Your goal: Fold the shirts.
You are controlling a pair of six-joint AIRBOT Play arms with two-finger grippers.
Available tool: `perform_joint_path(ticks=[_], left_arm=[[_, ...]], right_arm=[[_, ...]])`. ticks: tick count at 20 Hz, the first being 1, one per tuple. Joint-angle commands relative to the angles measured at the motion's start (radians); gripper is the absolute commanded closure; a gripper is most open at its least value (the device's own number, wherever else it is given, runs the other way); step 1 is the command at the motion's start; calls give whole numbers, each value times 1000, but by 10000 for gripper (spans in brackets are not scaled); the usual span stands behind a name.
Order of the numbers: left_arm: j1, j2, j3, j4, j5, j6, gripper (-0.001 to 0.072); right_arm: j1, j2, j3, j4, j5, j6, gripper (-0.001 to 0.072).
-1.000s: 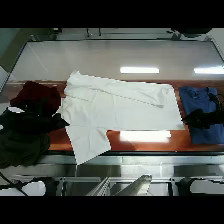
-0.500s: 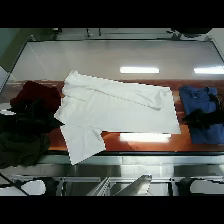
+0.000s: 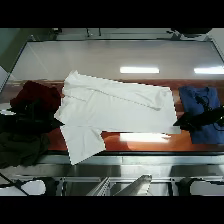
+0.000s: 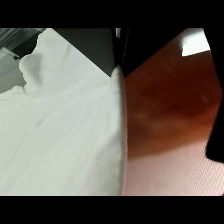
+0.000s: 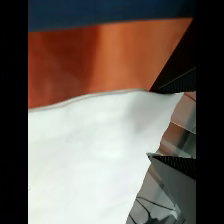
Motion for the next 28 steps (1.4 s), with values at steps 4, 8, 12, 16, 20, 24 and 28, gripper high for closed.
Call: perform_joint_path(ticks=[4,8,12,16,20,24,28], left_arm=[[1,-1,1,0,0,2,681],[1,-1,1,0,-1,2,681],[1,-1,1,0,-6,2,681],[11,1,48,-192,-147,96,684],[-13,125,280,-627,-523,210,691],[11,352,654,-921,-549,208,690],[210,503,1068,-1015,-346,174,688]], right_arm=[[37,-1,-3,5,0,-3,281],[38,-1,-3,6,15,-3,540],[38,-1,-3,21,16,-3,690],[34,5,36,212,113,-55,691],[34,121,218,654,286,-104,691],[3,378,439,937,228,-136,691],[-127,663,583,993,-44,-165,691]])
